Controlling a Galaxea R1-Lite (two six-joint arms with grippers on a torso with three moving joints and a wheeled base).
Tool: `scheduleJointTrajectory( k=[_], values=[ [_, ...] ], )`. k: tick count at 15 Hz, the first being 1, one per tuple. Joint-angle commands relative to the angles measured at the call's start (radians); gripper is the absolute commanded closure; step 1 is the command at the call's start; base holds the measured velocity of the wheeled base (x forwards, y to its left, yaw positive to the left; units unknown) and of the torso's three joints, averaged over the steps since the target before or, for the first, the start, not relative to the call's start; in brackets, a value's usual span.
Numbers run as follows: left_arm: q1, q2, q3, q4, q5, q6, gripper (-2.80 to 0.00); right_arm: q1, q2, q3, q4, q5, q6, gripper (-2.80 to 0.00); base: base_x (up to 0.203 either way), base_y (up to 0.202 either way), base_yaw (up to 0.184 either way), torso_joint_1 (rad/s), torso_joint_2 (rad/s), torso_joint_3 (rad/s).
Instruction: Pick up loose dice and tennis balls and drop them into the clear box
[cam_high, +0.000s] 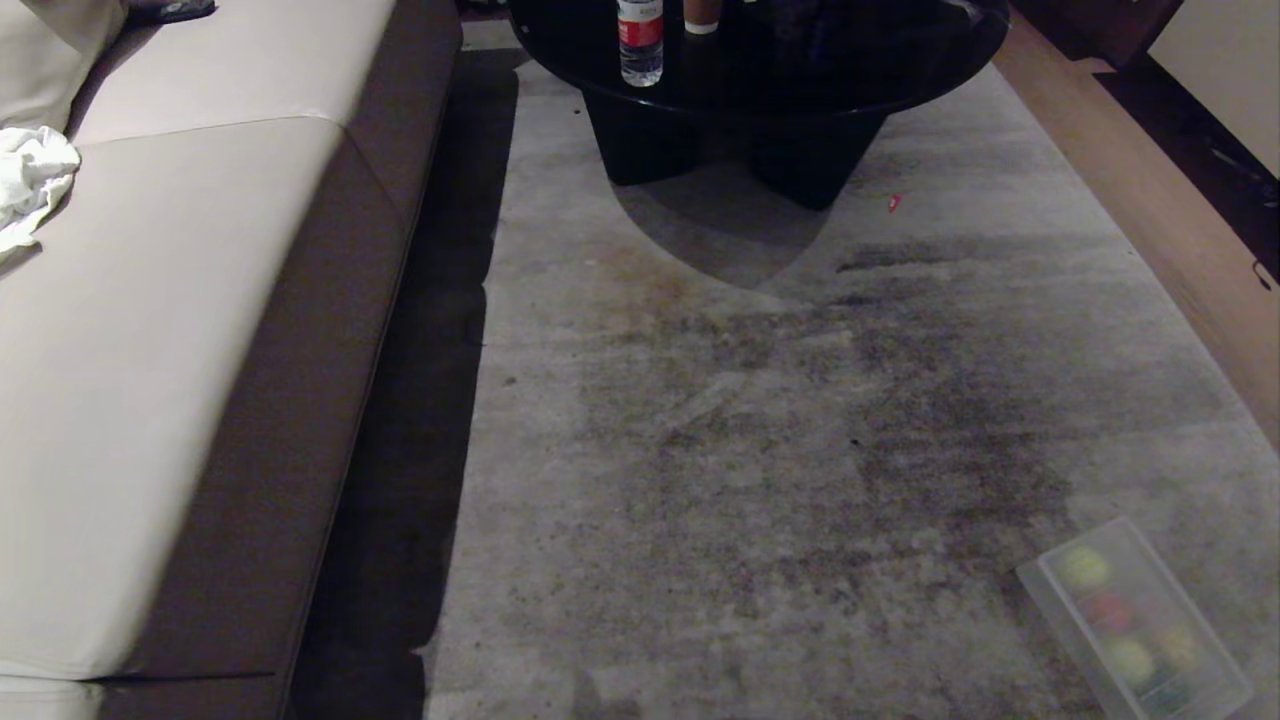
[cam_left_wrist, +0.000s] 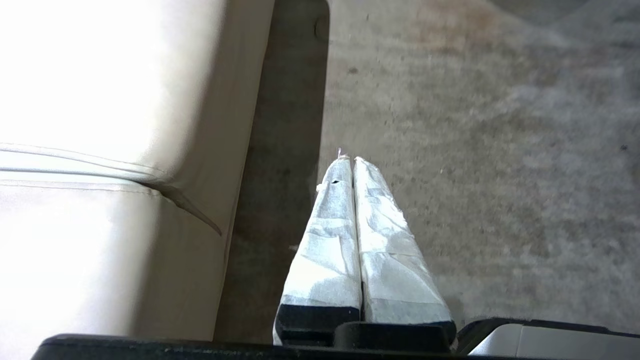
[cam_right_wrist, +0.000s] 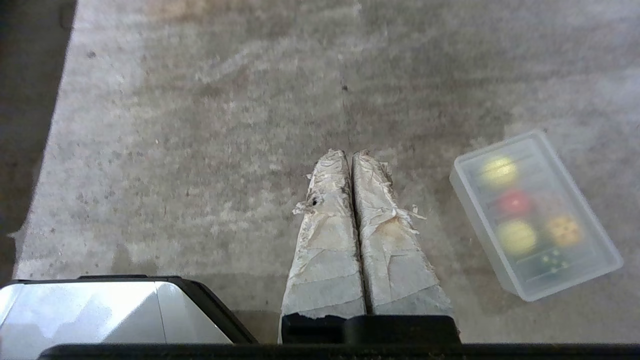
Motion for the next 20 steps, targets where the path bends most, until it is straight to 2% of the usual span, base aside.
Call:
scheduleJointTrajectory(
  k=[1,20],
  values=[
    [0.000,0.002,0.002,0.000,0.002,-0.003,0.00,0.002,0.002,0.000,0.000,0.000,0.001,0.00,0.000,0.000,0.000,0.002,0.00,0.197],
    [0.000,0.002,0.002,0.000,0.002,-0.004,0.00,0.001,0.002,0.000,0.000,0.000,0.000,0.00,0.000,0.000,0.000,0.003,0.00,0.202]
  ],
)
